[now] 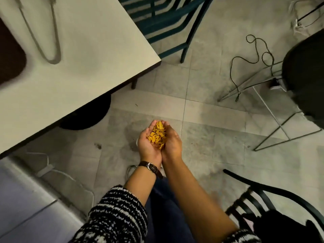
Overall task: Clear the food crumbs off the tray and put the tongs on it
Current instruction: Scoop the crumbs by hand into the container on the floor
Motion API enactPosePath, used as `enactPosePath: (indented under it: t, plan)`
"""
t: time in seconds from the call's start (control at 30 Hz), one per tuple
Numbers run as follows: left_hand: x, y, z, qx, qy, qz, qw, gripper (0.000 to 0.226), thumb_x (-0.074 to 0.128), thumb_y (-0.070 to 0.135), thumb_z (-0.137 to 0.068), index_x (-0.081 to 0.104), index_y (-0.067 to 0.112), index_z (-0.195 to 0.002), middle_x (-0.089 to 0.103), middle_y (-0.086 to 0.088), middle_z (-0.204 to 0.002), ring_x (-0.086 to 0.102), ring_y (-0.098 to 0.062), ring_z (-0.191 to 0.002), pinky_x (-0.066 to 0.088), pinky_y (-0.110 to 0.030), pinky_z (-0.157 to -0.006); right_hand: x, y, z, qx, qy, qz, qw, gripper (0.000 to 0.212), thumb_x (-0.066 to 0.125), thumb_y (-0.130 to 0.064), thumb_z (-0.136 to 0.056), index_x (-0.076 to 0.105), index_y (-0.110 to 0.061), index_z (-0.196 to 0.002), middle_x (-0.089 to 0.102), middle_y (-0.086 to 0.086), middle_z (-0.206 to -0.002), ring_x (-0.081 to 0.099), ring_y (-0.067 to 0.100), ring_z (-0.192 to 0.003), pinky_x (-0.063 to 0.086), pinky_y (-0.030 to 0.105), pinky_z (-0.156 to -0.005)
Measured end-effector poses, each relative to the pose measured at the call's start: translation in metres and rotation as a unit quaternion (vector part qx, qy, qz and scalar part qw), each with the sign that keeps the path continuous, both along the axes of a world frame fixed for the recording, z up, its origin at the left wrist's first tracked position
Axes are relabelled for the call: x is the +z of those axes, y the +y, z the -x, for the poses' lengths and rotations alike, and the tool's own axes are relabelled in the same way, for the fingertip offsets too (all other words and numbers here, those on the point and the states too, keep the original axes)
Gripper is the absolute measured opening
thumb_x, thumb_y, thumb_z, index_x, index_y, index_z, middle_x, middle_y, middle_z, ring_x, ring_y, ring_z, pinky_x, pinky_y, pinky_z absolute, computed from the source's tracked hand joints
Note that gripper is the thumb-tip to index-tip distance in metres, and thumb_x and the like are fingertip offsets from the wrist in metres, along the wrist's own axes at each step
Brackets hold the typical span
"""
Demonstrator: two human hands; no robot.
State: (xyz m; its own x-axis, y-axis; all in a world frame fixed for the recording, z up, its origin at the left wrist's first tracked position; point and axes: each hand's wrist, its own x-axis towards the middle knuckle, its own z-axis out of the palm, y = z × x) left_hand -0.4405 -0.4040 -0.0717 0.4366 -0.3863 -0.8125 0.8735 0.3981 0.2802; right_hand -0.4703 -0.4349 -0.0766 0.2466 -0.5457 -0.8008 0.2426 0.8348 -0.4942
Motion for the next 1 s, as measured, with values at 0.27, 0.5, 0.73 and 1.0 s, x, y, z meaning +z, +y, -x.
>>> enactPosePath:
  t: [0.27, 0.5, 0.73, 1.0]
  plan:
    - [-0.198, -0.008, 0.019, -0.096, 0.083, -0.081, 0.989, 0.039, 0.026, 0.024, -0.097, 0.058, 0.005, -0.110, 0.056, -0.022, -0.117, 0.057, -0.028, -0.093, 0.043, -0.038, -0.093, -0.199, 0.000, 0.025, -0.004, 0.164, -0.079, 0.983, 0.015, 0.059, -0.008, -0.087, 0.069, 0.004, -0.088, 0.070, 0.022, -0.091, 0.067, 0.029, -0.077, 0.057, 0.041, -0.080]
    - [-0.306, -0.002, 0.010, -0.220, 0.056, -0.168, 0.959, 0.053, 0.023, 0.047, -0.097, 0.051, 0.008, -0.121, 0.057, -0.018, -0.116, 0.058, -0.028, -0.095, 0.046, -0.039, -0.083, -0.299, -0.006, 0.033, 0.051, 0.190, -0.148, 0.969, 0.043, 0.050, -0.042, -0.092, 0.064, -0.003, -0.103, 0.068, 0.018, -0.104, 0.064, 0.032, -0.098, 0.050, 0.043, -0.093]
    - [-0.316, -0.004, 0.016, -0.254, -0.003, -0.184, 0.950, 0.038, 0.042, 0.030, -0.094, 0.054, 0.011, -0.125, 0.058, -0.016, -0.128, 0.055, -0.030, -0.118, 0.038, -0.047, -0.107, -0.290, -0.010, 0.038, 0.052, 0.145, -0.131, 0.979, 0.038, 0.040, -0.040, -0.097, 0.060, -0.008, -0.104, 0.064, 0.018, -0.114, 0.061, 0.029, -0.100, 0.051, 0.033, -0.079]
    - [-0.276, -0.010, 0.026, -0.381, -0.145, -0.196, 0.892, 0.046, 0.039, 0.016, -0.095, 0.036, 0.026, -0.140, 0.038, 0.000, -0.145, 0.037, -0.020, -0.132, 0.026, -0.043, -0.114, -0.266, -0.013, 0.044, 0.073, 0.132, -0.136, 0.979, 0.042, 0.032, -0.041, -0.099, 0.058, -0.008, -0.098, 0.063, 0.012, -0.099, 0.059, 0.022, -0.089, 0.046, 0.033, -0.084]
